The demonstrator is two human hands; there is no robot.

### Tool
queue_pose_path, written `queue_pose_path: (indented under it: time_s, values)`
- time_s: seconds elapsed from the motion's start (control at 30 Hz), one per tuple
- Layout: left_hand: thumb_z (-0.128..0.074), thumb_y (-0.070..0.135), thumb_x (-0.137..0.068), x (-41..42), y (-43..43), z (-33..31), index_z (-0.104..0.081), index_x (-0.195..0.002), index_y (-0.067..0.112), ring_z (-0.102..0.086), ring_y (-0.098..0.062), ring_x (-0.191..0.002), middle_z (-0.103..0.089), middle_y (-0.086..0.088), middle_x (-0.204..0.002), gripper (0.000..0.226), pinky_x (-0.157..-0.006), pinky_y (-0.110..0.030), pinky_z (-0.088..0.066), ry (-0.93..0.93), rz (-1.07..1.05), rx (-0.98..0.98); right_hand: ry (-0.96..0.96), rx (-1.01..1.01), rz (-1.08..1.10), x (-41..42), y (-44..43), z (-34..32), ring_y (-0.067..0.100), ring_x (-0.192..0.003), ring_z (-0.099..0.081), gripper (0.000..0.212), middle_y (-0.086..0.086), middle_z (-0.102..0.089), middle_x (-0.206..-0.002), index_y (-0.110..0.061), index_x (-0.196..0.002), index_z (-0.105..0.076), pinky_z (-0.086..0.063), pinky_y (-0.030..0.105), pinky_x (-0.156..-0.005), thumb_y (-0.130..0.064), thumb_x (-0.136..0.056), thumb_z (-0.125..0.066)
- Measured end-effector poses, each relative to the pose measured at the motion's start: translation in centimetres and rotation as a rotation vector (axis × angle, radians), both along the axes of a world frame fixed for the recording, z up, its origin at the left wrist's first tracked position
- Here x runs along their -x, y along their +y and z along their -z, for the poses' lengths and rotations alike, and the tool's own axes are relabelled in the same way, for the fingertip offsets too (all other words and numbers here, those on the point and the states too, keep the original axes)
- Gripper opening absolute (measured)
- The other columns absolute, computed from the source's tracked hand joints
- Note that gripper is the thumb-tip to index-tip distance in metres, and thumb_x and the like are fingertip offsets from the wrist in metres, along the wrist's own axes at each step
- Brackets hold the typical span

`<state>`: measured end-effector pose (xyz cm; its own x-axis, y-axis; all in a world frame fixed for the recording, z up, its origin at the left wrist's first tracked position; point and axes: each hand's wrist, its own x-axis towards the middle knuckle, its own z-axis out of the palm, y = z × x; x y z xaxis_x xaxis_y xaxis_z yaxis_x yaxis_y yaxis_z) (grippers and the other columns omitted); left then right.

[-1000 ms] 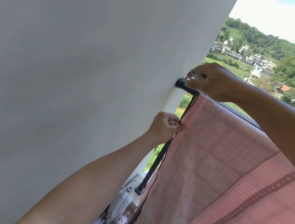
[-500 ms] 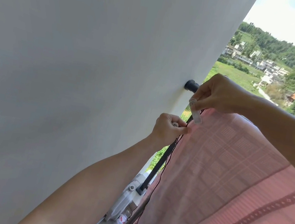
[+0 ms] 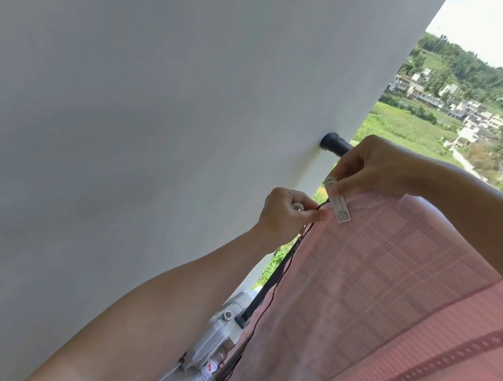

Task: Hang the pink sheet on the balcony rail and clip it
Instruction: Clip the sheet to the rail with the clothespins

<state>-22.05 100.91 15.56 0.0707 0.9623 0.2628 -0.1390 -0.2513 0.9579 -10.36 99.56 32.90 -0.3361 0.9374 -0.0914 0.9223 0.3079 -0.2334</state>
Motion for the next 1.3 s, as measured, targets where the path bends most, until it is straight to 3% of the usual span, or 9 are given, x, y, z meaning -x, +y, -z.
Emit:
queue_pose_path:
  time_s: [0.2, 0.4, 0.53, 0.63, 0.8, 0.9, 0.97, 1.07, 1.3]
  values:
    - [-0.082, 0.010, -0.075, 0.7, -0.4, 0.4, -0.072, -0.078, 0.006, -0.037, -0.017, -0.045, -0.048, -0.011, -0.058, 0.011, -0.044, -0.019, -0.036, 0.012, 0.072, 0.026, 0.027, 0.034, -0.024, -0.3, -0.8, 0.2, -0.004, -0.068, -0.066, 0.020, -0.016, -0.073, -0.079, -0.025, -0.089, -0.077, -0.050, 0.021, -0.069, -0.027, -0.071, -0.085]
    - [-0.063, 0.005, -0.074, 4.8, -0.4, 3.6, -0.045, -0.117, 0.011, -0.053, -0.017, -0.064, -0.064, -0.015, -0.098, 0.046, -0.055, -0.026, -0.045, 0.183, 0.163, 0.284, -0.023, -0.018, 0.000, -1.1, -1.3, 0.2, 0.003, -0.091, -0.068, 0.052, -0.013, -0.073, -0.098, -0.025, -0.115, -0.070, -0.052, 0.033, -0.094, -0.032, -0.067, -0.087]
    - [-0.053, 0.008, -0.096, 7.4, -1.7, 6.2, -0.045, -0.118, 0.003, -0.062, -0.024, -0.082, -0.064, -0.018, -0.100, 0.024, -0.074, -0.036, -0.052, 0.212, 0.193, 0.371, 0.128, -0.355, -0.113, -0.4, -2.8, 0.4, 0.002, -0.097, -0.063, 0.048, -0.007, -0.071, -0.109, -0.021, -0.119, -0.068, -0.042, 0.003, -0.080, -0.031, -0.074, -0.083]
    - [-0.055, 0.022, -0.099, 9.3, -3.6, 7.8, -0.046, -0.126, 0.015, -0.062, -0.026, -0.070, -0.062, -0.017, -0.093, 0.029, -0.066, -0.037, -0.055, 0.202, 0.300, 0.417, 0.214, -0.445, -0.163, 0.8, -5.1, 2.3, -0.010, -0.082, -0.062, 0.027, -0.016, -0.072, -0.094, -0.027, -0.105, -0.073, -0.045, 0.010, -0.075, -0.032, -0.080, -0.077]
    - [-0.053, 0.006, -0.096, 10.6, -6.6, 10.5, -0.041, -0.128, 0.010, -0.053, -0.018, -0.070, -0.062, -0.017, -0.102, 0.035, -0.061, -0.028, -0.047, 0.318, 0.349, 0.435, 0.211, -0.171, -0.133, 0.9, -6.0, 10.4, -0.007, -0.080, -0.064, 0.018, -0.013, -0.072, -0.082, -0.022, -0.098, -0.074, -0.049, 0.018, -0.087, -0.029, -0.082, -0.076]
    - [-0.058, 0.022, -0.097, 10.8, -7.8, 11.4, -0.055, -0.104, 0.001, -0.067, -0.026, -0.081, -0.067, -0.021, -0.106, 0.023, -0.070, -0.034, -0.056, 0.383, 0.369, 0.437, 0.259, 0.004, -0.087, 0.7, -6.2, 15.3, -0.005, -0.076, -0.065, 0.017, -0.011, -0.073, -0.083, -0.022, -0.096, -0.075, -0.048, 0.014, -0.070, -0.027, -0.080, -0.079]
    - [-0.059, 0.030, -0.096, 10.7, -8.4, 11.6, -0.057, -0.094, 0.004, -0.069, -0.028, -0.071, -0.070, -0.021, -0.097, 0.026, -0.059, -0.032, -0.055, 0.427, 0.427, 0.466, 0.290, 0.066, -0.083, 0.8, -6.7, 17.6, -0.005, -0.073, -0.064, 0.018, -0.013, -0.072, -0.082, -0.022, -0.094, -0.076, -0.046, 0.009, -0.064, -0.028, -0.078, -0.081]
    - [-0.058, 0.025, -0.097, 10.2, -9.0, 12.0, -0.058, -0.088, 0.008, -0.060, -0.022, -0.054, -0.071, -0.016, -0.083, 0.019, -0.047, -0.024, -0.045, 0.488, 0.489, 0.443, 0.278, 0.118, -0.098, 0.8, -7.4, 20.1, -0.004, -0.074, -0.065, 0.023, -0.013, -0.072, -0.083, -0.024, -0.094, -0.076, -0.046, 0.010, -0.063, -0.033, -0.074, -0.083]
    - [-0.057, 0.005, -0.095, 7.8, -9.4, 12.5, -0.060, -0.089, 0.001, -0.058, -0.018, -0.055, -0.071, -0.009, -0.078, 0.007, -0.051, -0.026, -0.047, 0.463, 0.606, 0.381, 0.333, 0.085, -0.021, -0.9, -7.8, 22.3, 0.003, -0.071, -0.066, 0.024, -0.013, -0.071, -0.076, -0.026, -0.090, -0.075, -0.056, 0.029, -0.069, -0.038, -0.072, -0.083]
